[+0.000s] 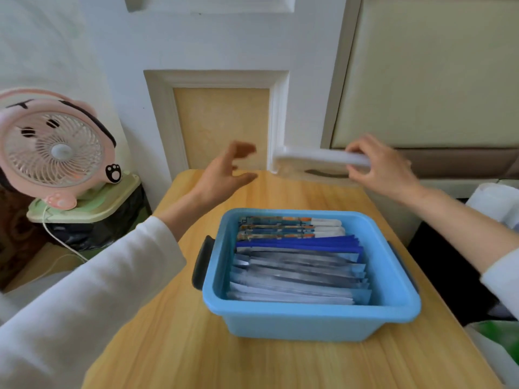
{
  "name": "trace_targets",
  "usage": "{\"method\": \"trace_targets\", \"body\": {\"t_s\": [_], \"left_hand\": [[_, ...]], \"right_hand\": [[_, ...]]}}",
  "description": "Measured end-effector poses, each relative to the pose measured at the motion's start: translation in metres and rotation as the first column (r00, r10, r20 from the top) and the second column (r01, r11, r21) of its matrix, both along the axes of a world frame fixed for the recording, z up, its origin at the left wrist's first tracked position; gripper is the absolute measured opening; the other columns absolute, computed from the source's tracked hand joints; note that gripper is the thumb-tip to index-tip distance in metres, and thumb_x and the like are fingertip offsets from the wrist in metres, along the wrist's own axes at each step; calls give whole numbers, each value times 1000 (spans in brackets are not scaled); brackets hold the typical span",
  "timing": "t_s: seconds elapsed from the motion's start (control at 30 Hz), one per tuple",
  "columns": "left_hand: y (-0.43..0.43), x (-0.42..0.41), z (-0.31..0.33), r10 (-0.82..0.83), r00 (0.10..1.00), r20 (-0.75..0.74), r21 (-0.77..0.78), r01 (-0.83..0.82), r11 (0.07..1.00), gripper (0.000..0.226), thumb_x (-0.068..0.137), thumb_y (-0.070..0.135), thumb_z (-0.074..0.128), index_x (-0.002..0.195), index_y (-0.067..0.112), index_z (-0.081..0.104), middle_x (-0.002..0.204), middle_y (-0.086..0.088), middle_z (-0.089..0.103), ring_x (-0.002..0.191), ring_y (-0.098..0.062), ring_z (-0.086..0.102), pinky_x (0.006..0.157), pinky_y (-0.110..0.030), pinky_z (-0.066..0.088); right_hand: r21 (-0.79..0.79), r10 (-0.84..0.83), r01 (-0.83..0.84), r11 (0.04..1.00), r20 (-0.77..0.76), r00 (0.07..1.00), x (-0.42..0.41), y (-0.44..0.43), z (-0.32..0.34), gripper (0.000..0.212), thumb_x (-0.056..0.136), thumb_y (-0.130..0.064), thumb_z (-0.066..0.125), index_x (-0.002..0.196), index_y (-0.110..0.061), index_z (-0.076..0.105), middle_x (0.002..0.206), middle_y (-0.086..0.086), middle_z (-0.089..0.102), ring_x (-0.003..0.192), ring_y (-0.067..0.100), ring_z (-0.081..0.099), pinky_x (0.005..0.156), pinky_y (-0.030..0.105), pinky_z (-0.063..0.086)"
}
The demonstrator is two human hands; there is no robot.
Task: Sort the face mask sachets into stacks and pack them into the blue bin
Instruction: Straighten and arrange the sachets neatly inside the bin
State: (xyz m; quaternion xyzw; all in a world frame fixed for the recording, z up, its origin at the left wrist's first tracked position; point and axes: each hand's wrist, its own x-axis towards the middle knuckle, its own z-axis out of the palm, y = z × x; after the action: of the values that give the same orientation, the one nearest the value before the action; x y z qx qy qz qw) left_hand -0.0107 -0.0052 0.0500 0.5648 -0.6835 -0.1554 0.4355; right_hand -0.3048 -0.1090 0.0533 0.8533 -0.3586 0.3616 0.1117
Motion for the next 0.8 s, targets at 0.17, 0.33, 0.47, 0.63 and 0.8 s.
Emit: {"method": "trace_targets", "body": {"t_s": [0.17, 0.33, 0.47, 0.63, 0.8], "left_hand": [[36, -36, 42, -116, 975, -192, -157, 86, 984, 54, 80, 23, 73, 125, 21, 43, 115, 5, 58, 103, 4, 56, 90, -21, 47], [77, -41, 70, -79, 834, -546, -241, -66, 968, 11, 85, 28, 64, 80, 19, 61, 74, 2, 62, 70, -14, 58, 63, -30, 49], [85, -39, 42, 177, 697, -695, 198, -51, 979, 13, 91, 18, 60, 81, 10, 60, 69, -5, 67, 58, -16, 64, 59, -31, 56], [86, -35, -19, 306, 899, -314, 213, -247, 945, 24, 94, 26, 51, 104, 10, 65, 100, -10, 68, 96, -27, 63, 72, -33, 51], [86, -30, -30, 323, 941, -100, 261, -288, 921, 39, 94, 37, 48, 126, 14, 55, 114, -6, 64, 104, -24, 59, 88, -40, 49]], "right_hand": [[21, 294, -296, 955, 54, 954, 6, 91, 98, 36, 79, -31, 56, 106, -7, 65, 88, -1, 52, 77, 7, 48, 73, 16, 39], [362, 152, -193, 912, 138, 979, -10, 114, 135, 29, 83, -31, 67, 111, -21, 65, 92, -5, 59, 69, -3, 49, 67, 5, 36], [716, -73, -239, 656, 375, 924, -20, 92, 90, 32, 85, -13, 66, 116, -14, 60, 107, 8, 64, 83, 13, 59, 68, 21, 46], [755, -389, -199, 625, 522, 759, -16, 92, -15, 33, 81, -13, 71, 113, -6, 64, 108, 12, 68, 93, 26, 64, 84, 36, 51], [730, -388, -76, 679, 445, 807, -11, 103, -42, 29, 90, -24, 62, 115, -9, 63, 112, 4, 64, 99, 19, 57, 80, 25, 39]]}}
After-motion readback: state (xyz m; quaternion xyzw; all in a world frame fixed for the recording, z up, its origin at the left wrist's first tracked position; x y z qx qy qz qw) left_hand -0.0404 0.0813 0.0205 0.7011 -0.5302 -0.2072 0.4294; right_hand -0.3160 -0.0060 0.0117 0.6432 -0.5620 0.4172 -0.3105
